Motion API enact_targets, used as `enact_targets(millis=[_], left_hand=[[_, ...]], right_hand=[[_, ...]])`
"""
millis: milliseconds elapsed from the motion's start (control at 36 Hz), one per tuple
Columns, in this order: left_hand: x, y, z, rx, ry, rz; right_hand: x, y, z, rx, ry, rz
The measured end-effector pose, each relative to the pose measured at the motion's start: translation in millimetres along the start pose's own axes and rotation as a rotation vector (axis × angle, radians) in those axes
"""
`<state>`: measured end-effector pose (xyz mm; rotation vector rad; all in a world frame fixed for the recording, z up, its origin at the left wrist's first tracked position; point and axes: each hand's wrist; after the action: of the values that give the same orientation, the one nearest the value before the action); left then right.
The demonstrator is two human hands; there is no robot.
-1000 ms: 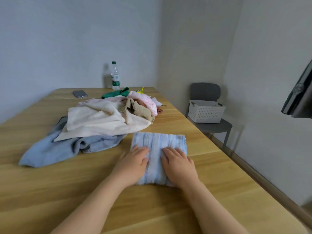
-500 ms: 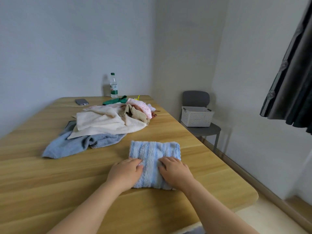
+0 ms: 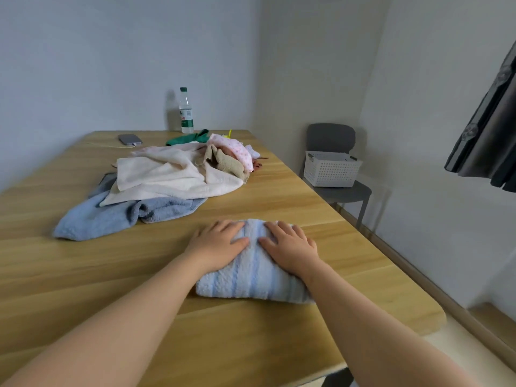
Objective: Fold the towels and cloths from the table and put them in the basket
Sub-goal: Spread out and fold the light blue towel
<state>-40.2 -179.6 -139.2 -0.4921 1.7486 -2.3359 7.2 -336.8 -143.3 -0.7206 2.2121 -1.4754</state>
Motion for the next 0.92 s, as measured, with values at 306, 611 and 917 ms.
enact_targets(millis=[306, 611, 917], left_hand=[[-70, 0, -3, 0.122, -0.094, 0.1], [-48, -35, 4, 0.381, -0.535, -0.182], [-1, -74, -6, 1.028, -0.772, -0.731]], right_hand=[[-67, 4, 23, -0.049, 0.038, 0.086], [-40, -13, -5, -0.006, 0.396, 0.16], [21, -31, -50, -0.564, 0.808, -0.013]])
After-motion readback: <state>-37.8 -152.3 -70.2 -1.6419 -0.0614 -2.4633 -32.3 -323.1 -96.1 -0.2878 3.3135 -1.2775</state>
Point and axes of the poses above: each hand's wrist, its own x-axis away from the middle knuckle, its own y-axis out of the palm, z = x × y, and after that the axes turned 14 degrees about -y, right-handed
